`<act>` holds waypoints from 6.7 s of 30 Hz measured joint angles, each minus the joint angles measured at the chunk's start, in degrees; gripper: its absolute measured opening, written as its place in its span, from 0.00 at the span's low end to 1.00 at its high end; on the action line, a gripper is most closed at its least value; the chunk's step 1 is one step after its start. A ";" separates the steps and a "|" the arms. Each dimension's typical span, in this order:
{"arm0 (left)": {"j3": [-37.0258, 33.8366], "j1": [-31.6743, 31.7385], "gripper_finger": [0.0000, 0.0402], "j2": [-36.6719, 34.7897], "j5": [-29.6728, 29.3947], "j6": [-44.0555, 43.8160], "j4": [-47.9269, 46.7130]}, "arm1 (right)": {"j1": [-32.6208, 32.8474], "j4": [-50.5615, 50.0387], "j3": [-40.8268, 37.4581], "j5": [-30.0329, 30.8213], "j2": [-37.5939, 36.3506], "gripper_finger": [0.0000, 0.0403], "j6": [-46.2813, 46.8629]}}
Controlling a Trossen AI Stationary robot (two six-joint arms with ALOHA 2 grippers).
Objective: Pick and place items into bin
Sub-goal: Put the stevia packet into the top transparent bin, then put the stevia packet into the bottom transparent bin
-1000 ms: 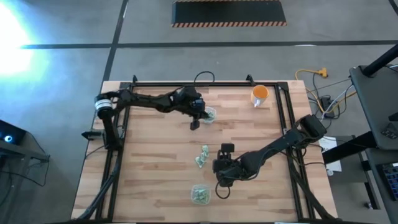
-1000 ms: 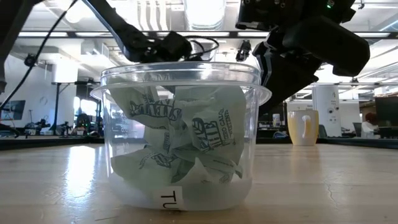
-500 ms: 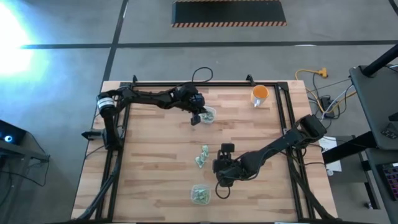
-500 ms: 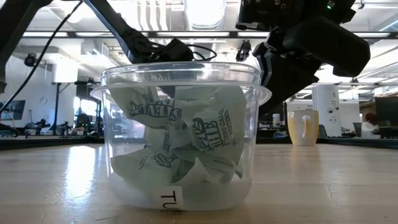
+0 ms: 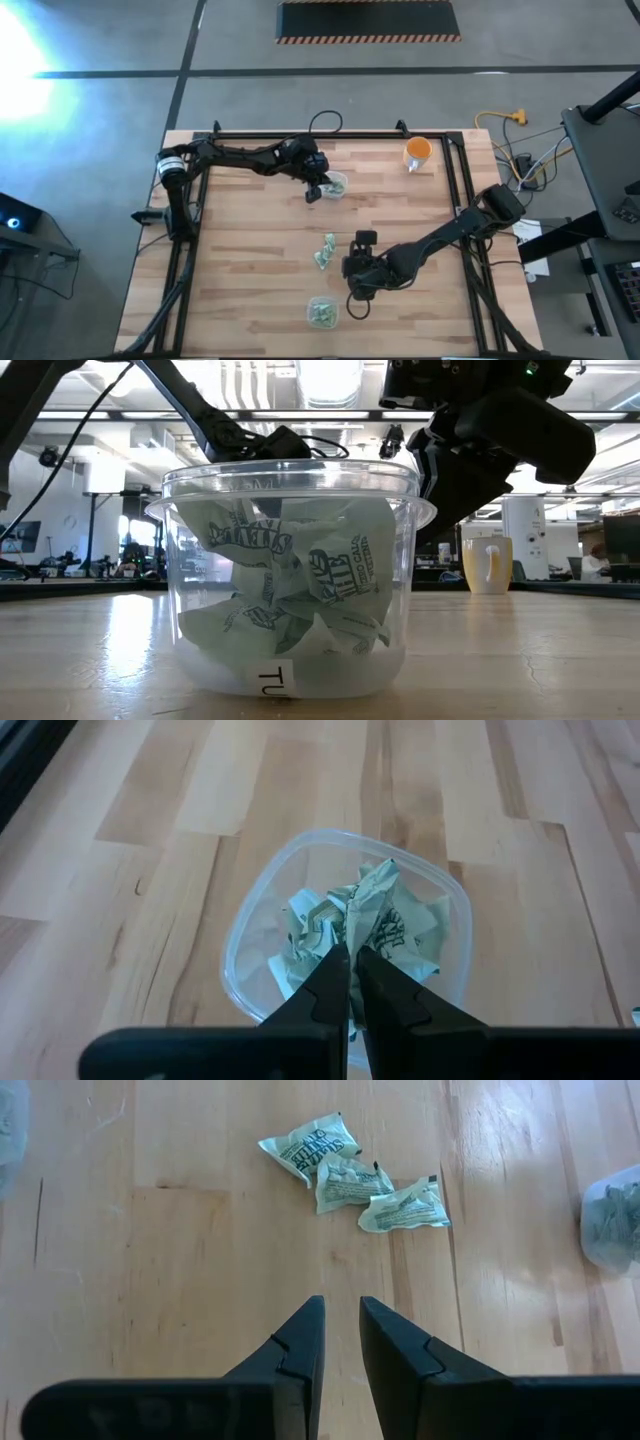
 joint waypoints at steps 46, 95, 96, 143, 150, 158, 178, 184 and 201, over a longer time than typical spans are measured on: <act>0.24 -0.42 0.35 -1.16 4.35 0.66 0.83 | -0.01 0.03 -0.46 0.02 0.00 0.14 0.02; -47.47 -11.56 0.35 -77.09 9.33 6.16 8.42 | -9.86 47.14 -19.19 -11.84 0.09 0.18 -9.12; -47.58 -11.58 0.35 -77.39 9.01 6.16 8.37 | -10.34 48.46 -19.79 -12.78 0.09 0.20 -8.88; -47.30 -11.54 0.35 -68.66 7.52 6.13 13.09 | -13.17 48.99 -22.40 -10.43 1.92 0.50 -9.64; -47.34 -11.54 0.35 -68.68 7.52 6.14 13.11 | -14.03 54.32 -22.22 -12.31 5.21 0.50 -11.42; -47.36 -11.54 0.35 -68.65 7.52 6.16 12.94 | -14.81 53.11 -21.31 -13.38 5.45 0.50 -10.91; -47.41 -11.54 0.35 -68.55 7.52 6.14 12.98 | -14.61 52.27 -21.44 -12.18 5.15 0.02 -15.79; -47.41 -11.54 0.35 -68.54 7.52 6.14 13.03 | -13.79 51.68 -21.62 -9.53 3.97 0.02 -17.95; -47.52 -11.54 0.35 -68.52 7.52 6.16 13.07 | -10.90 52.23 -21.62 -4.15 0.18 0.06 -20.92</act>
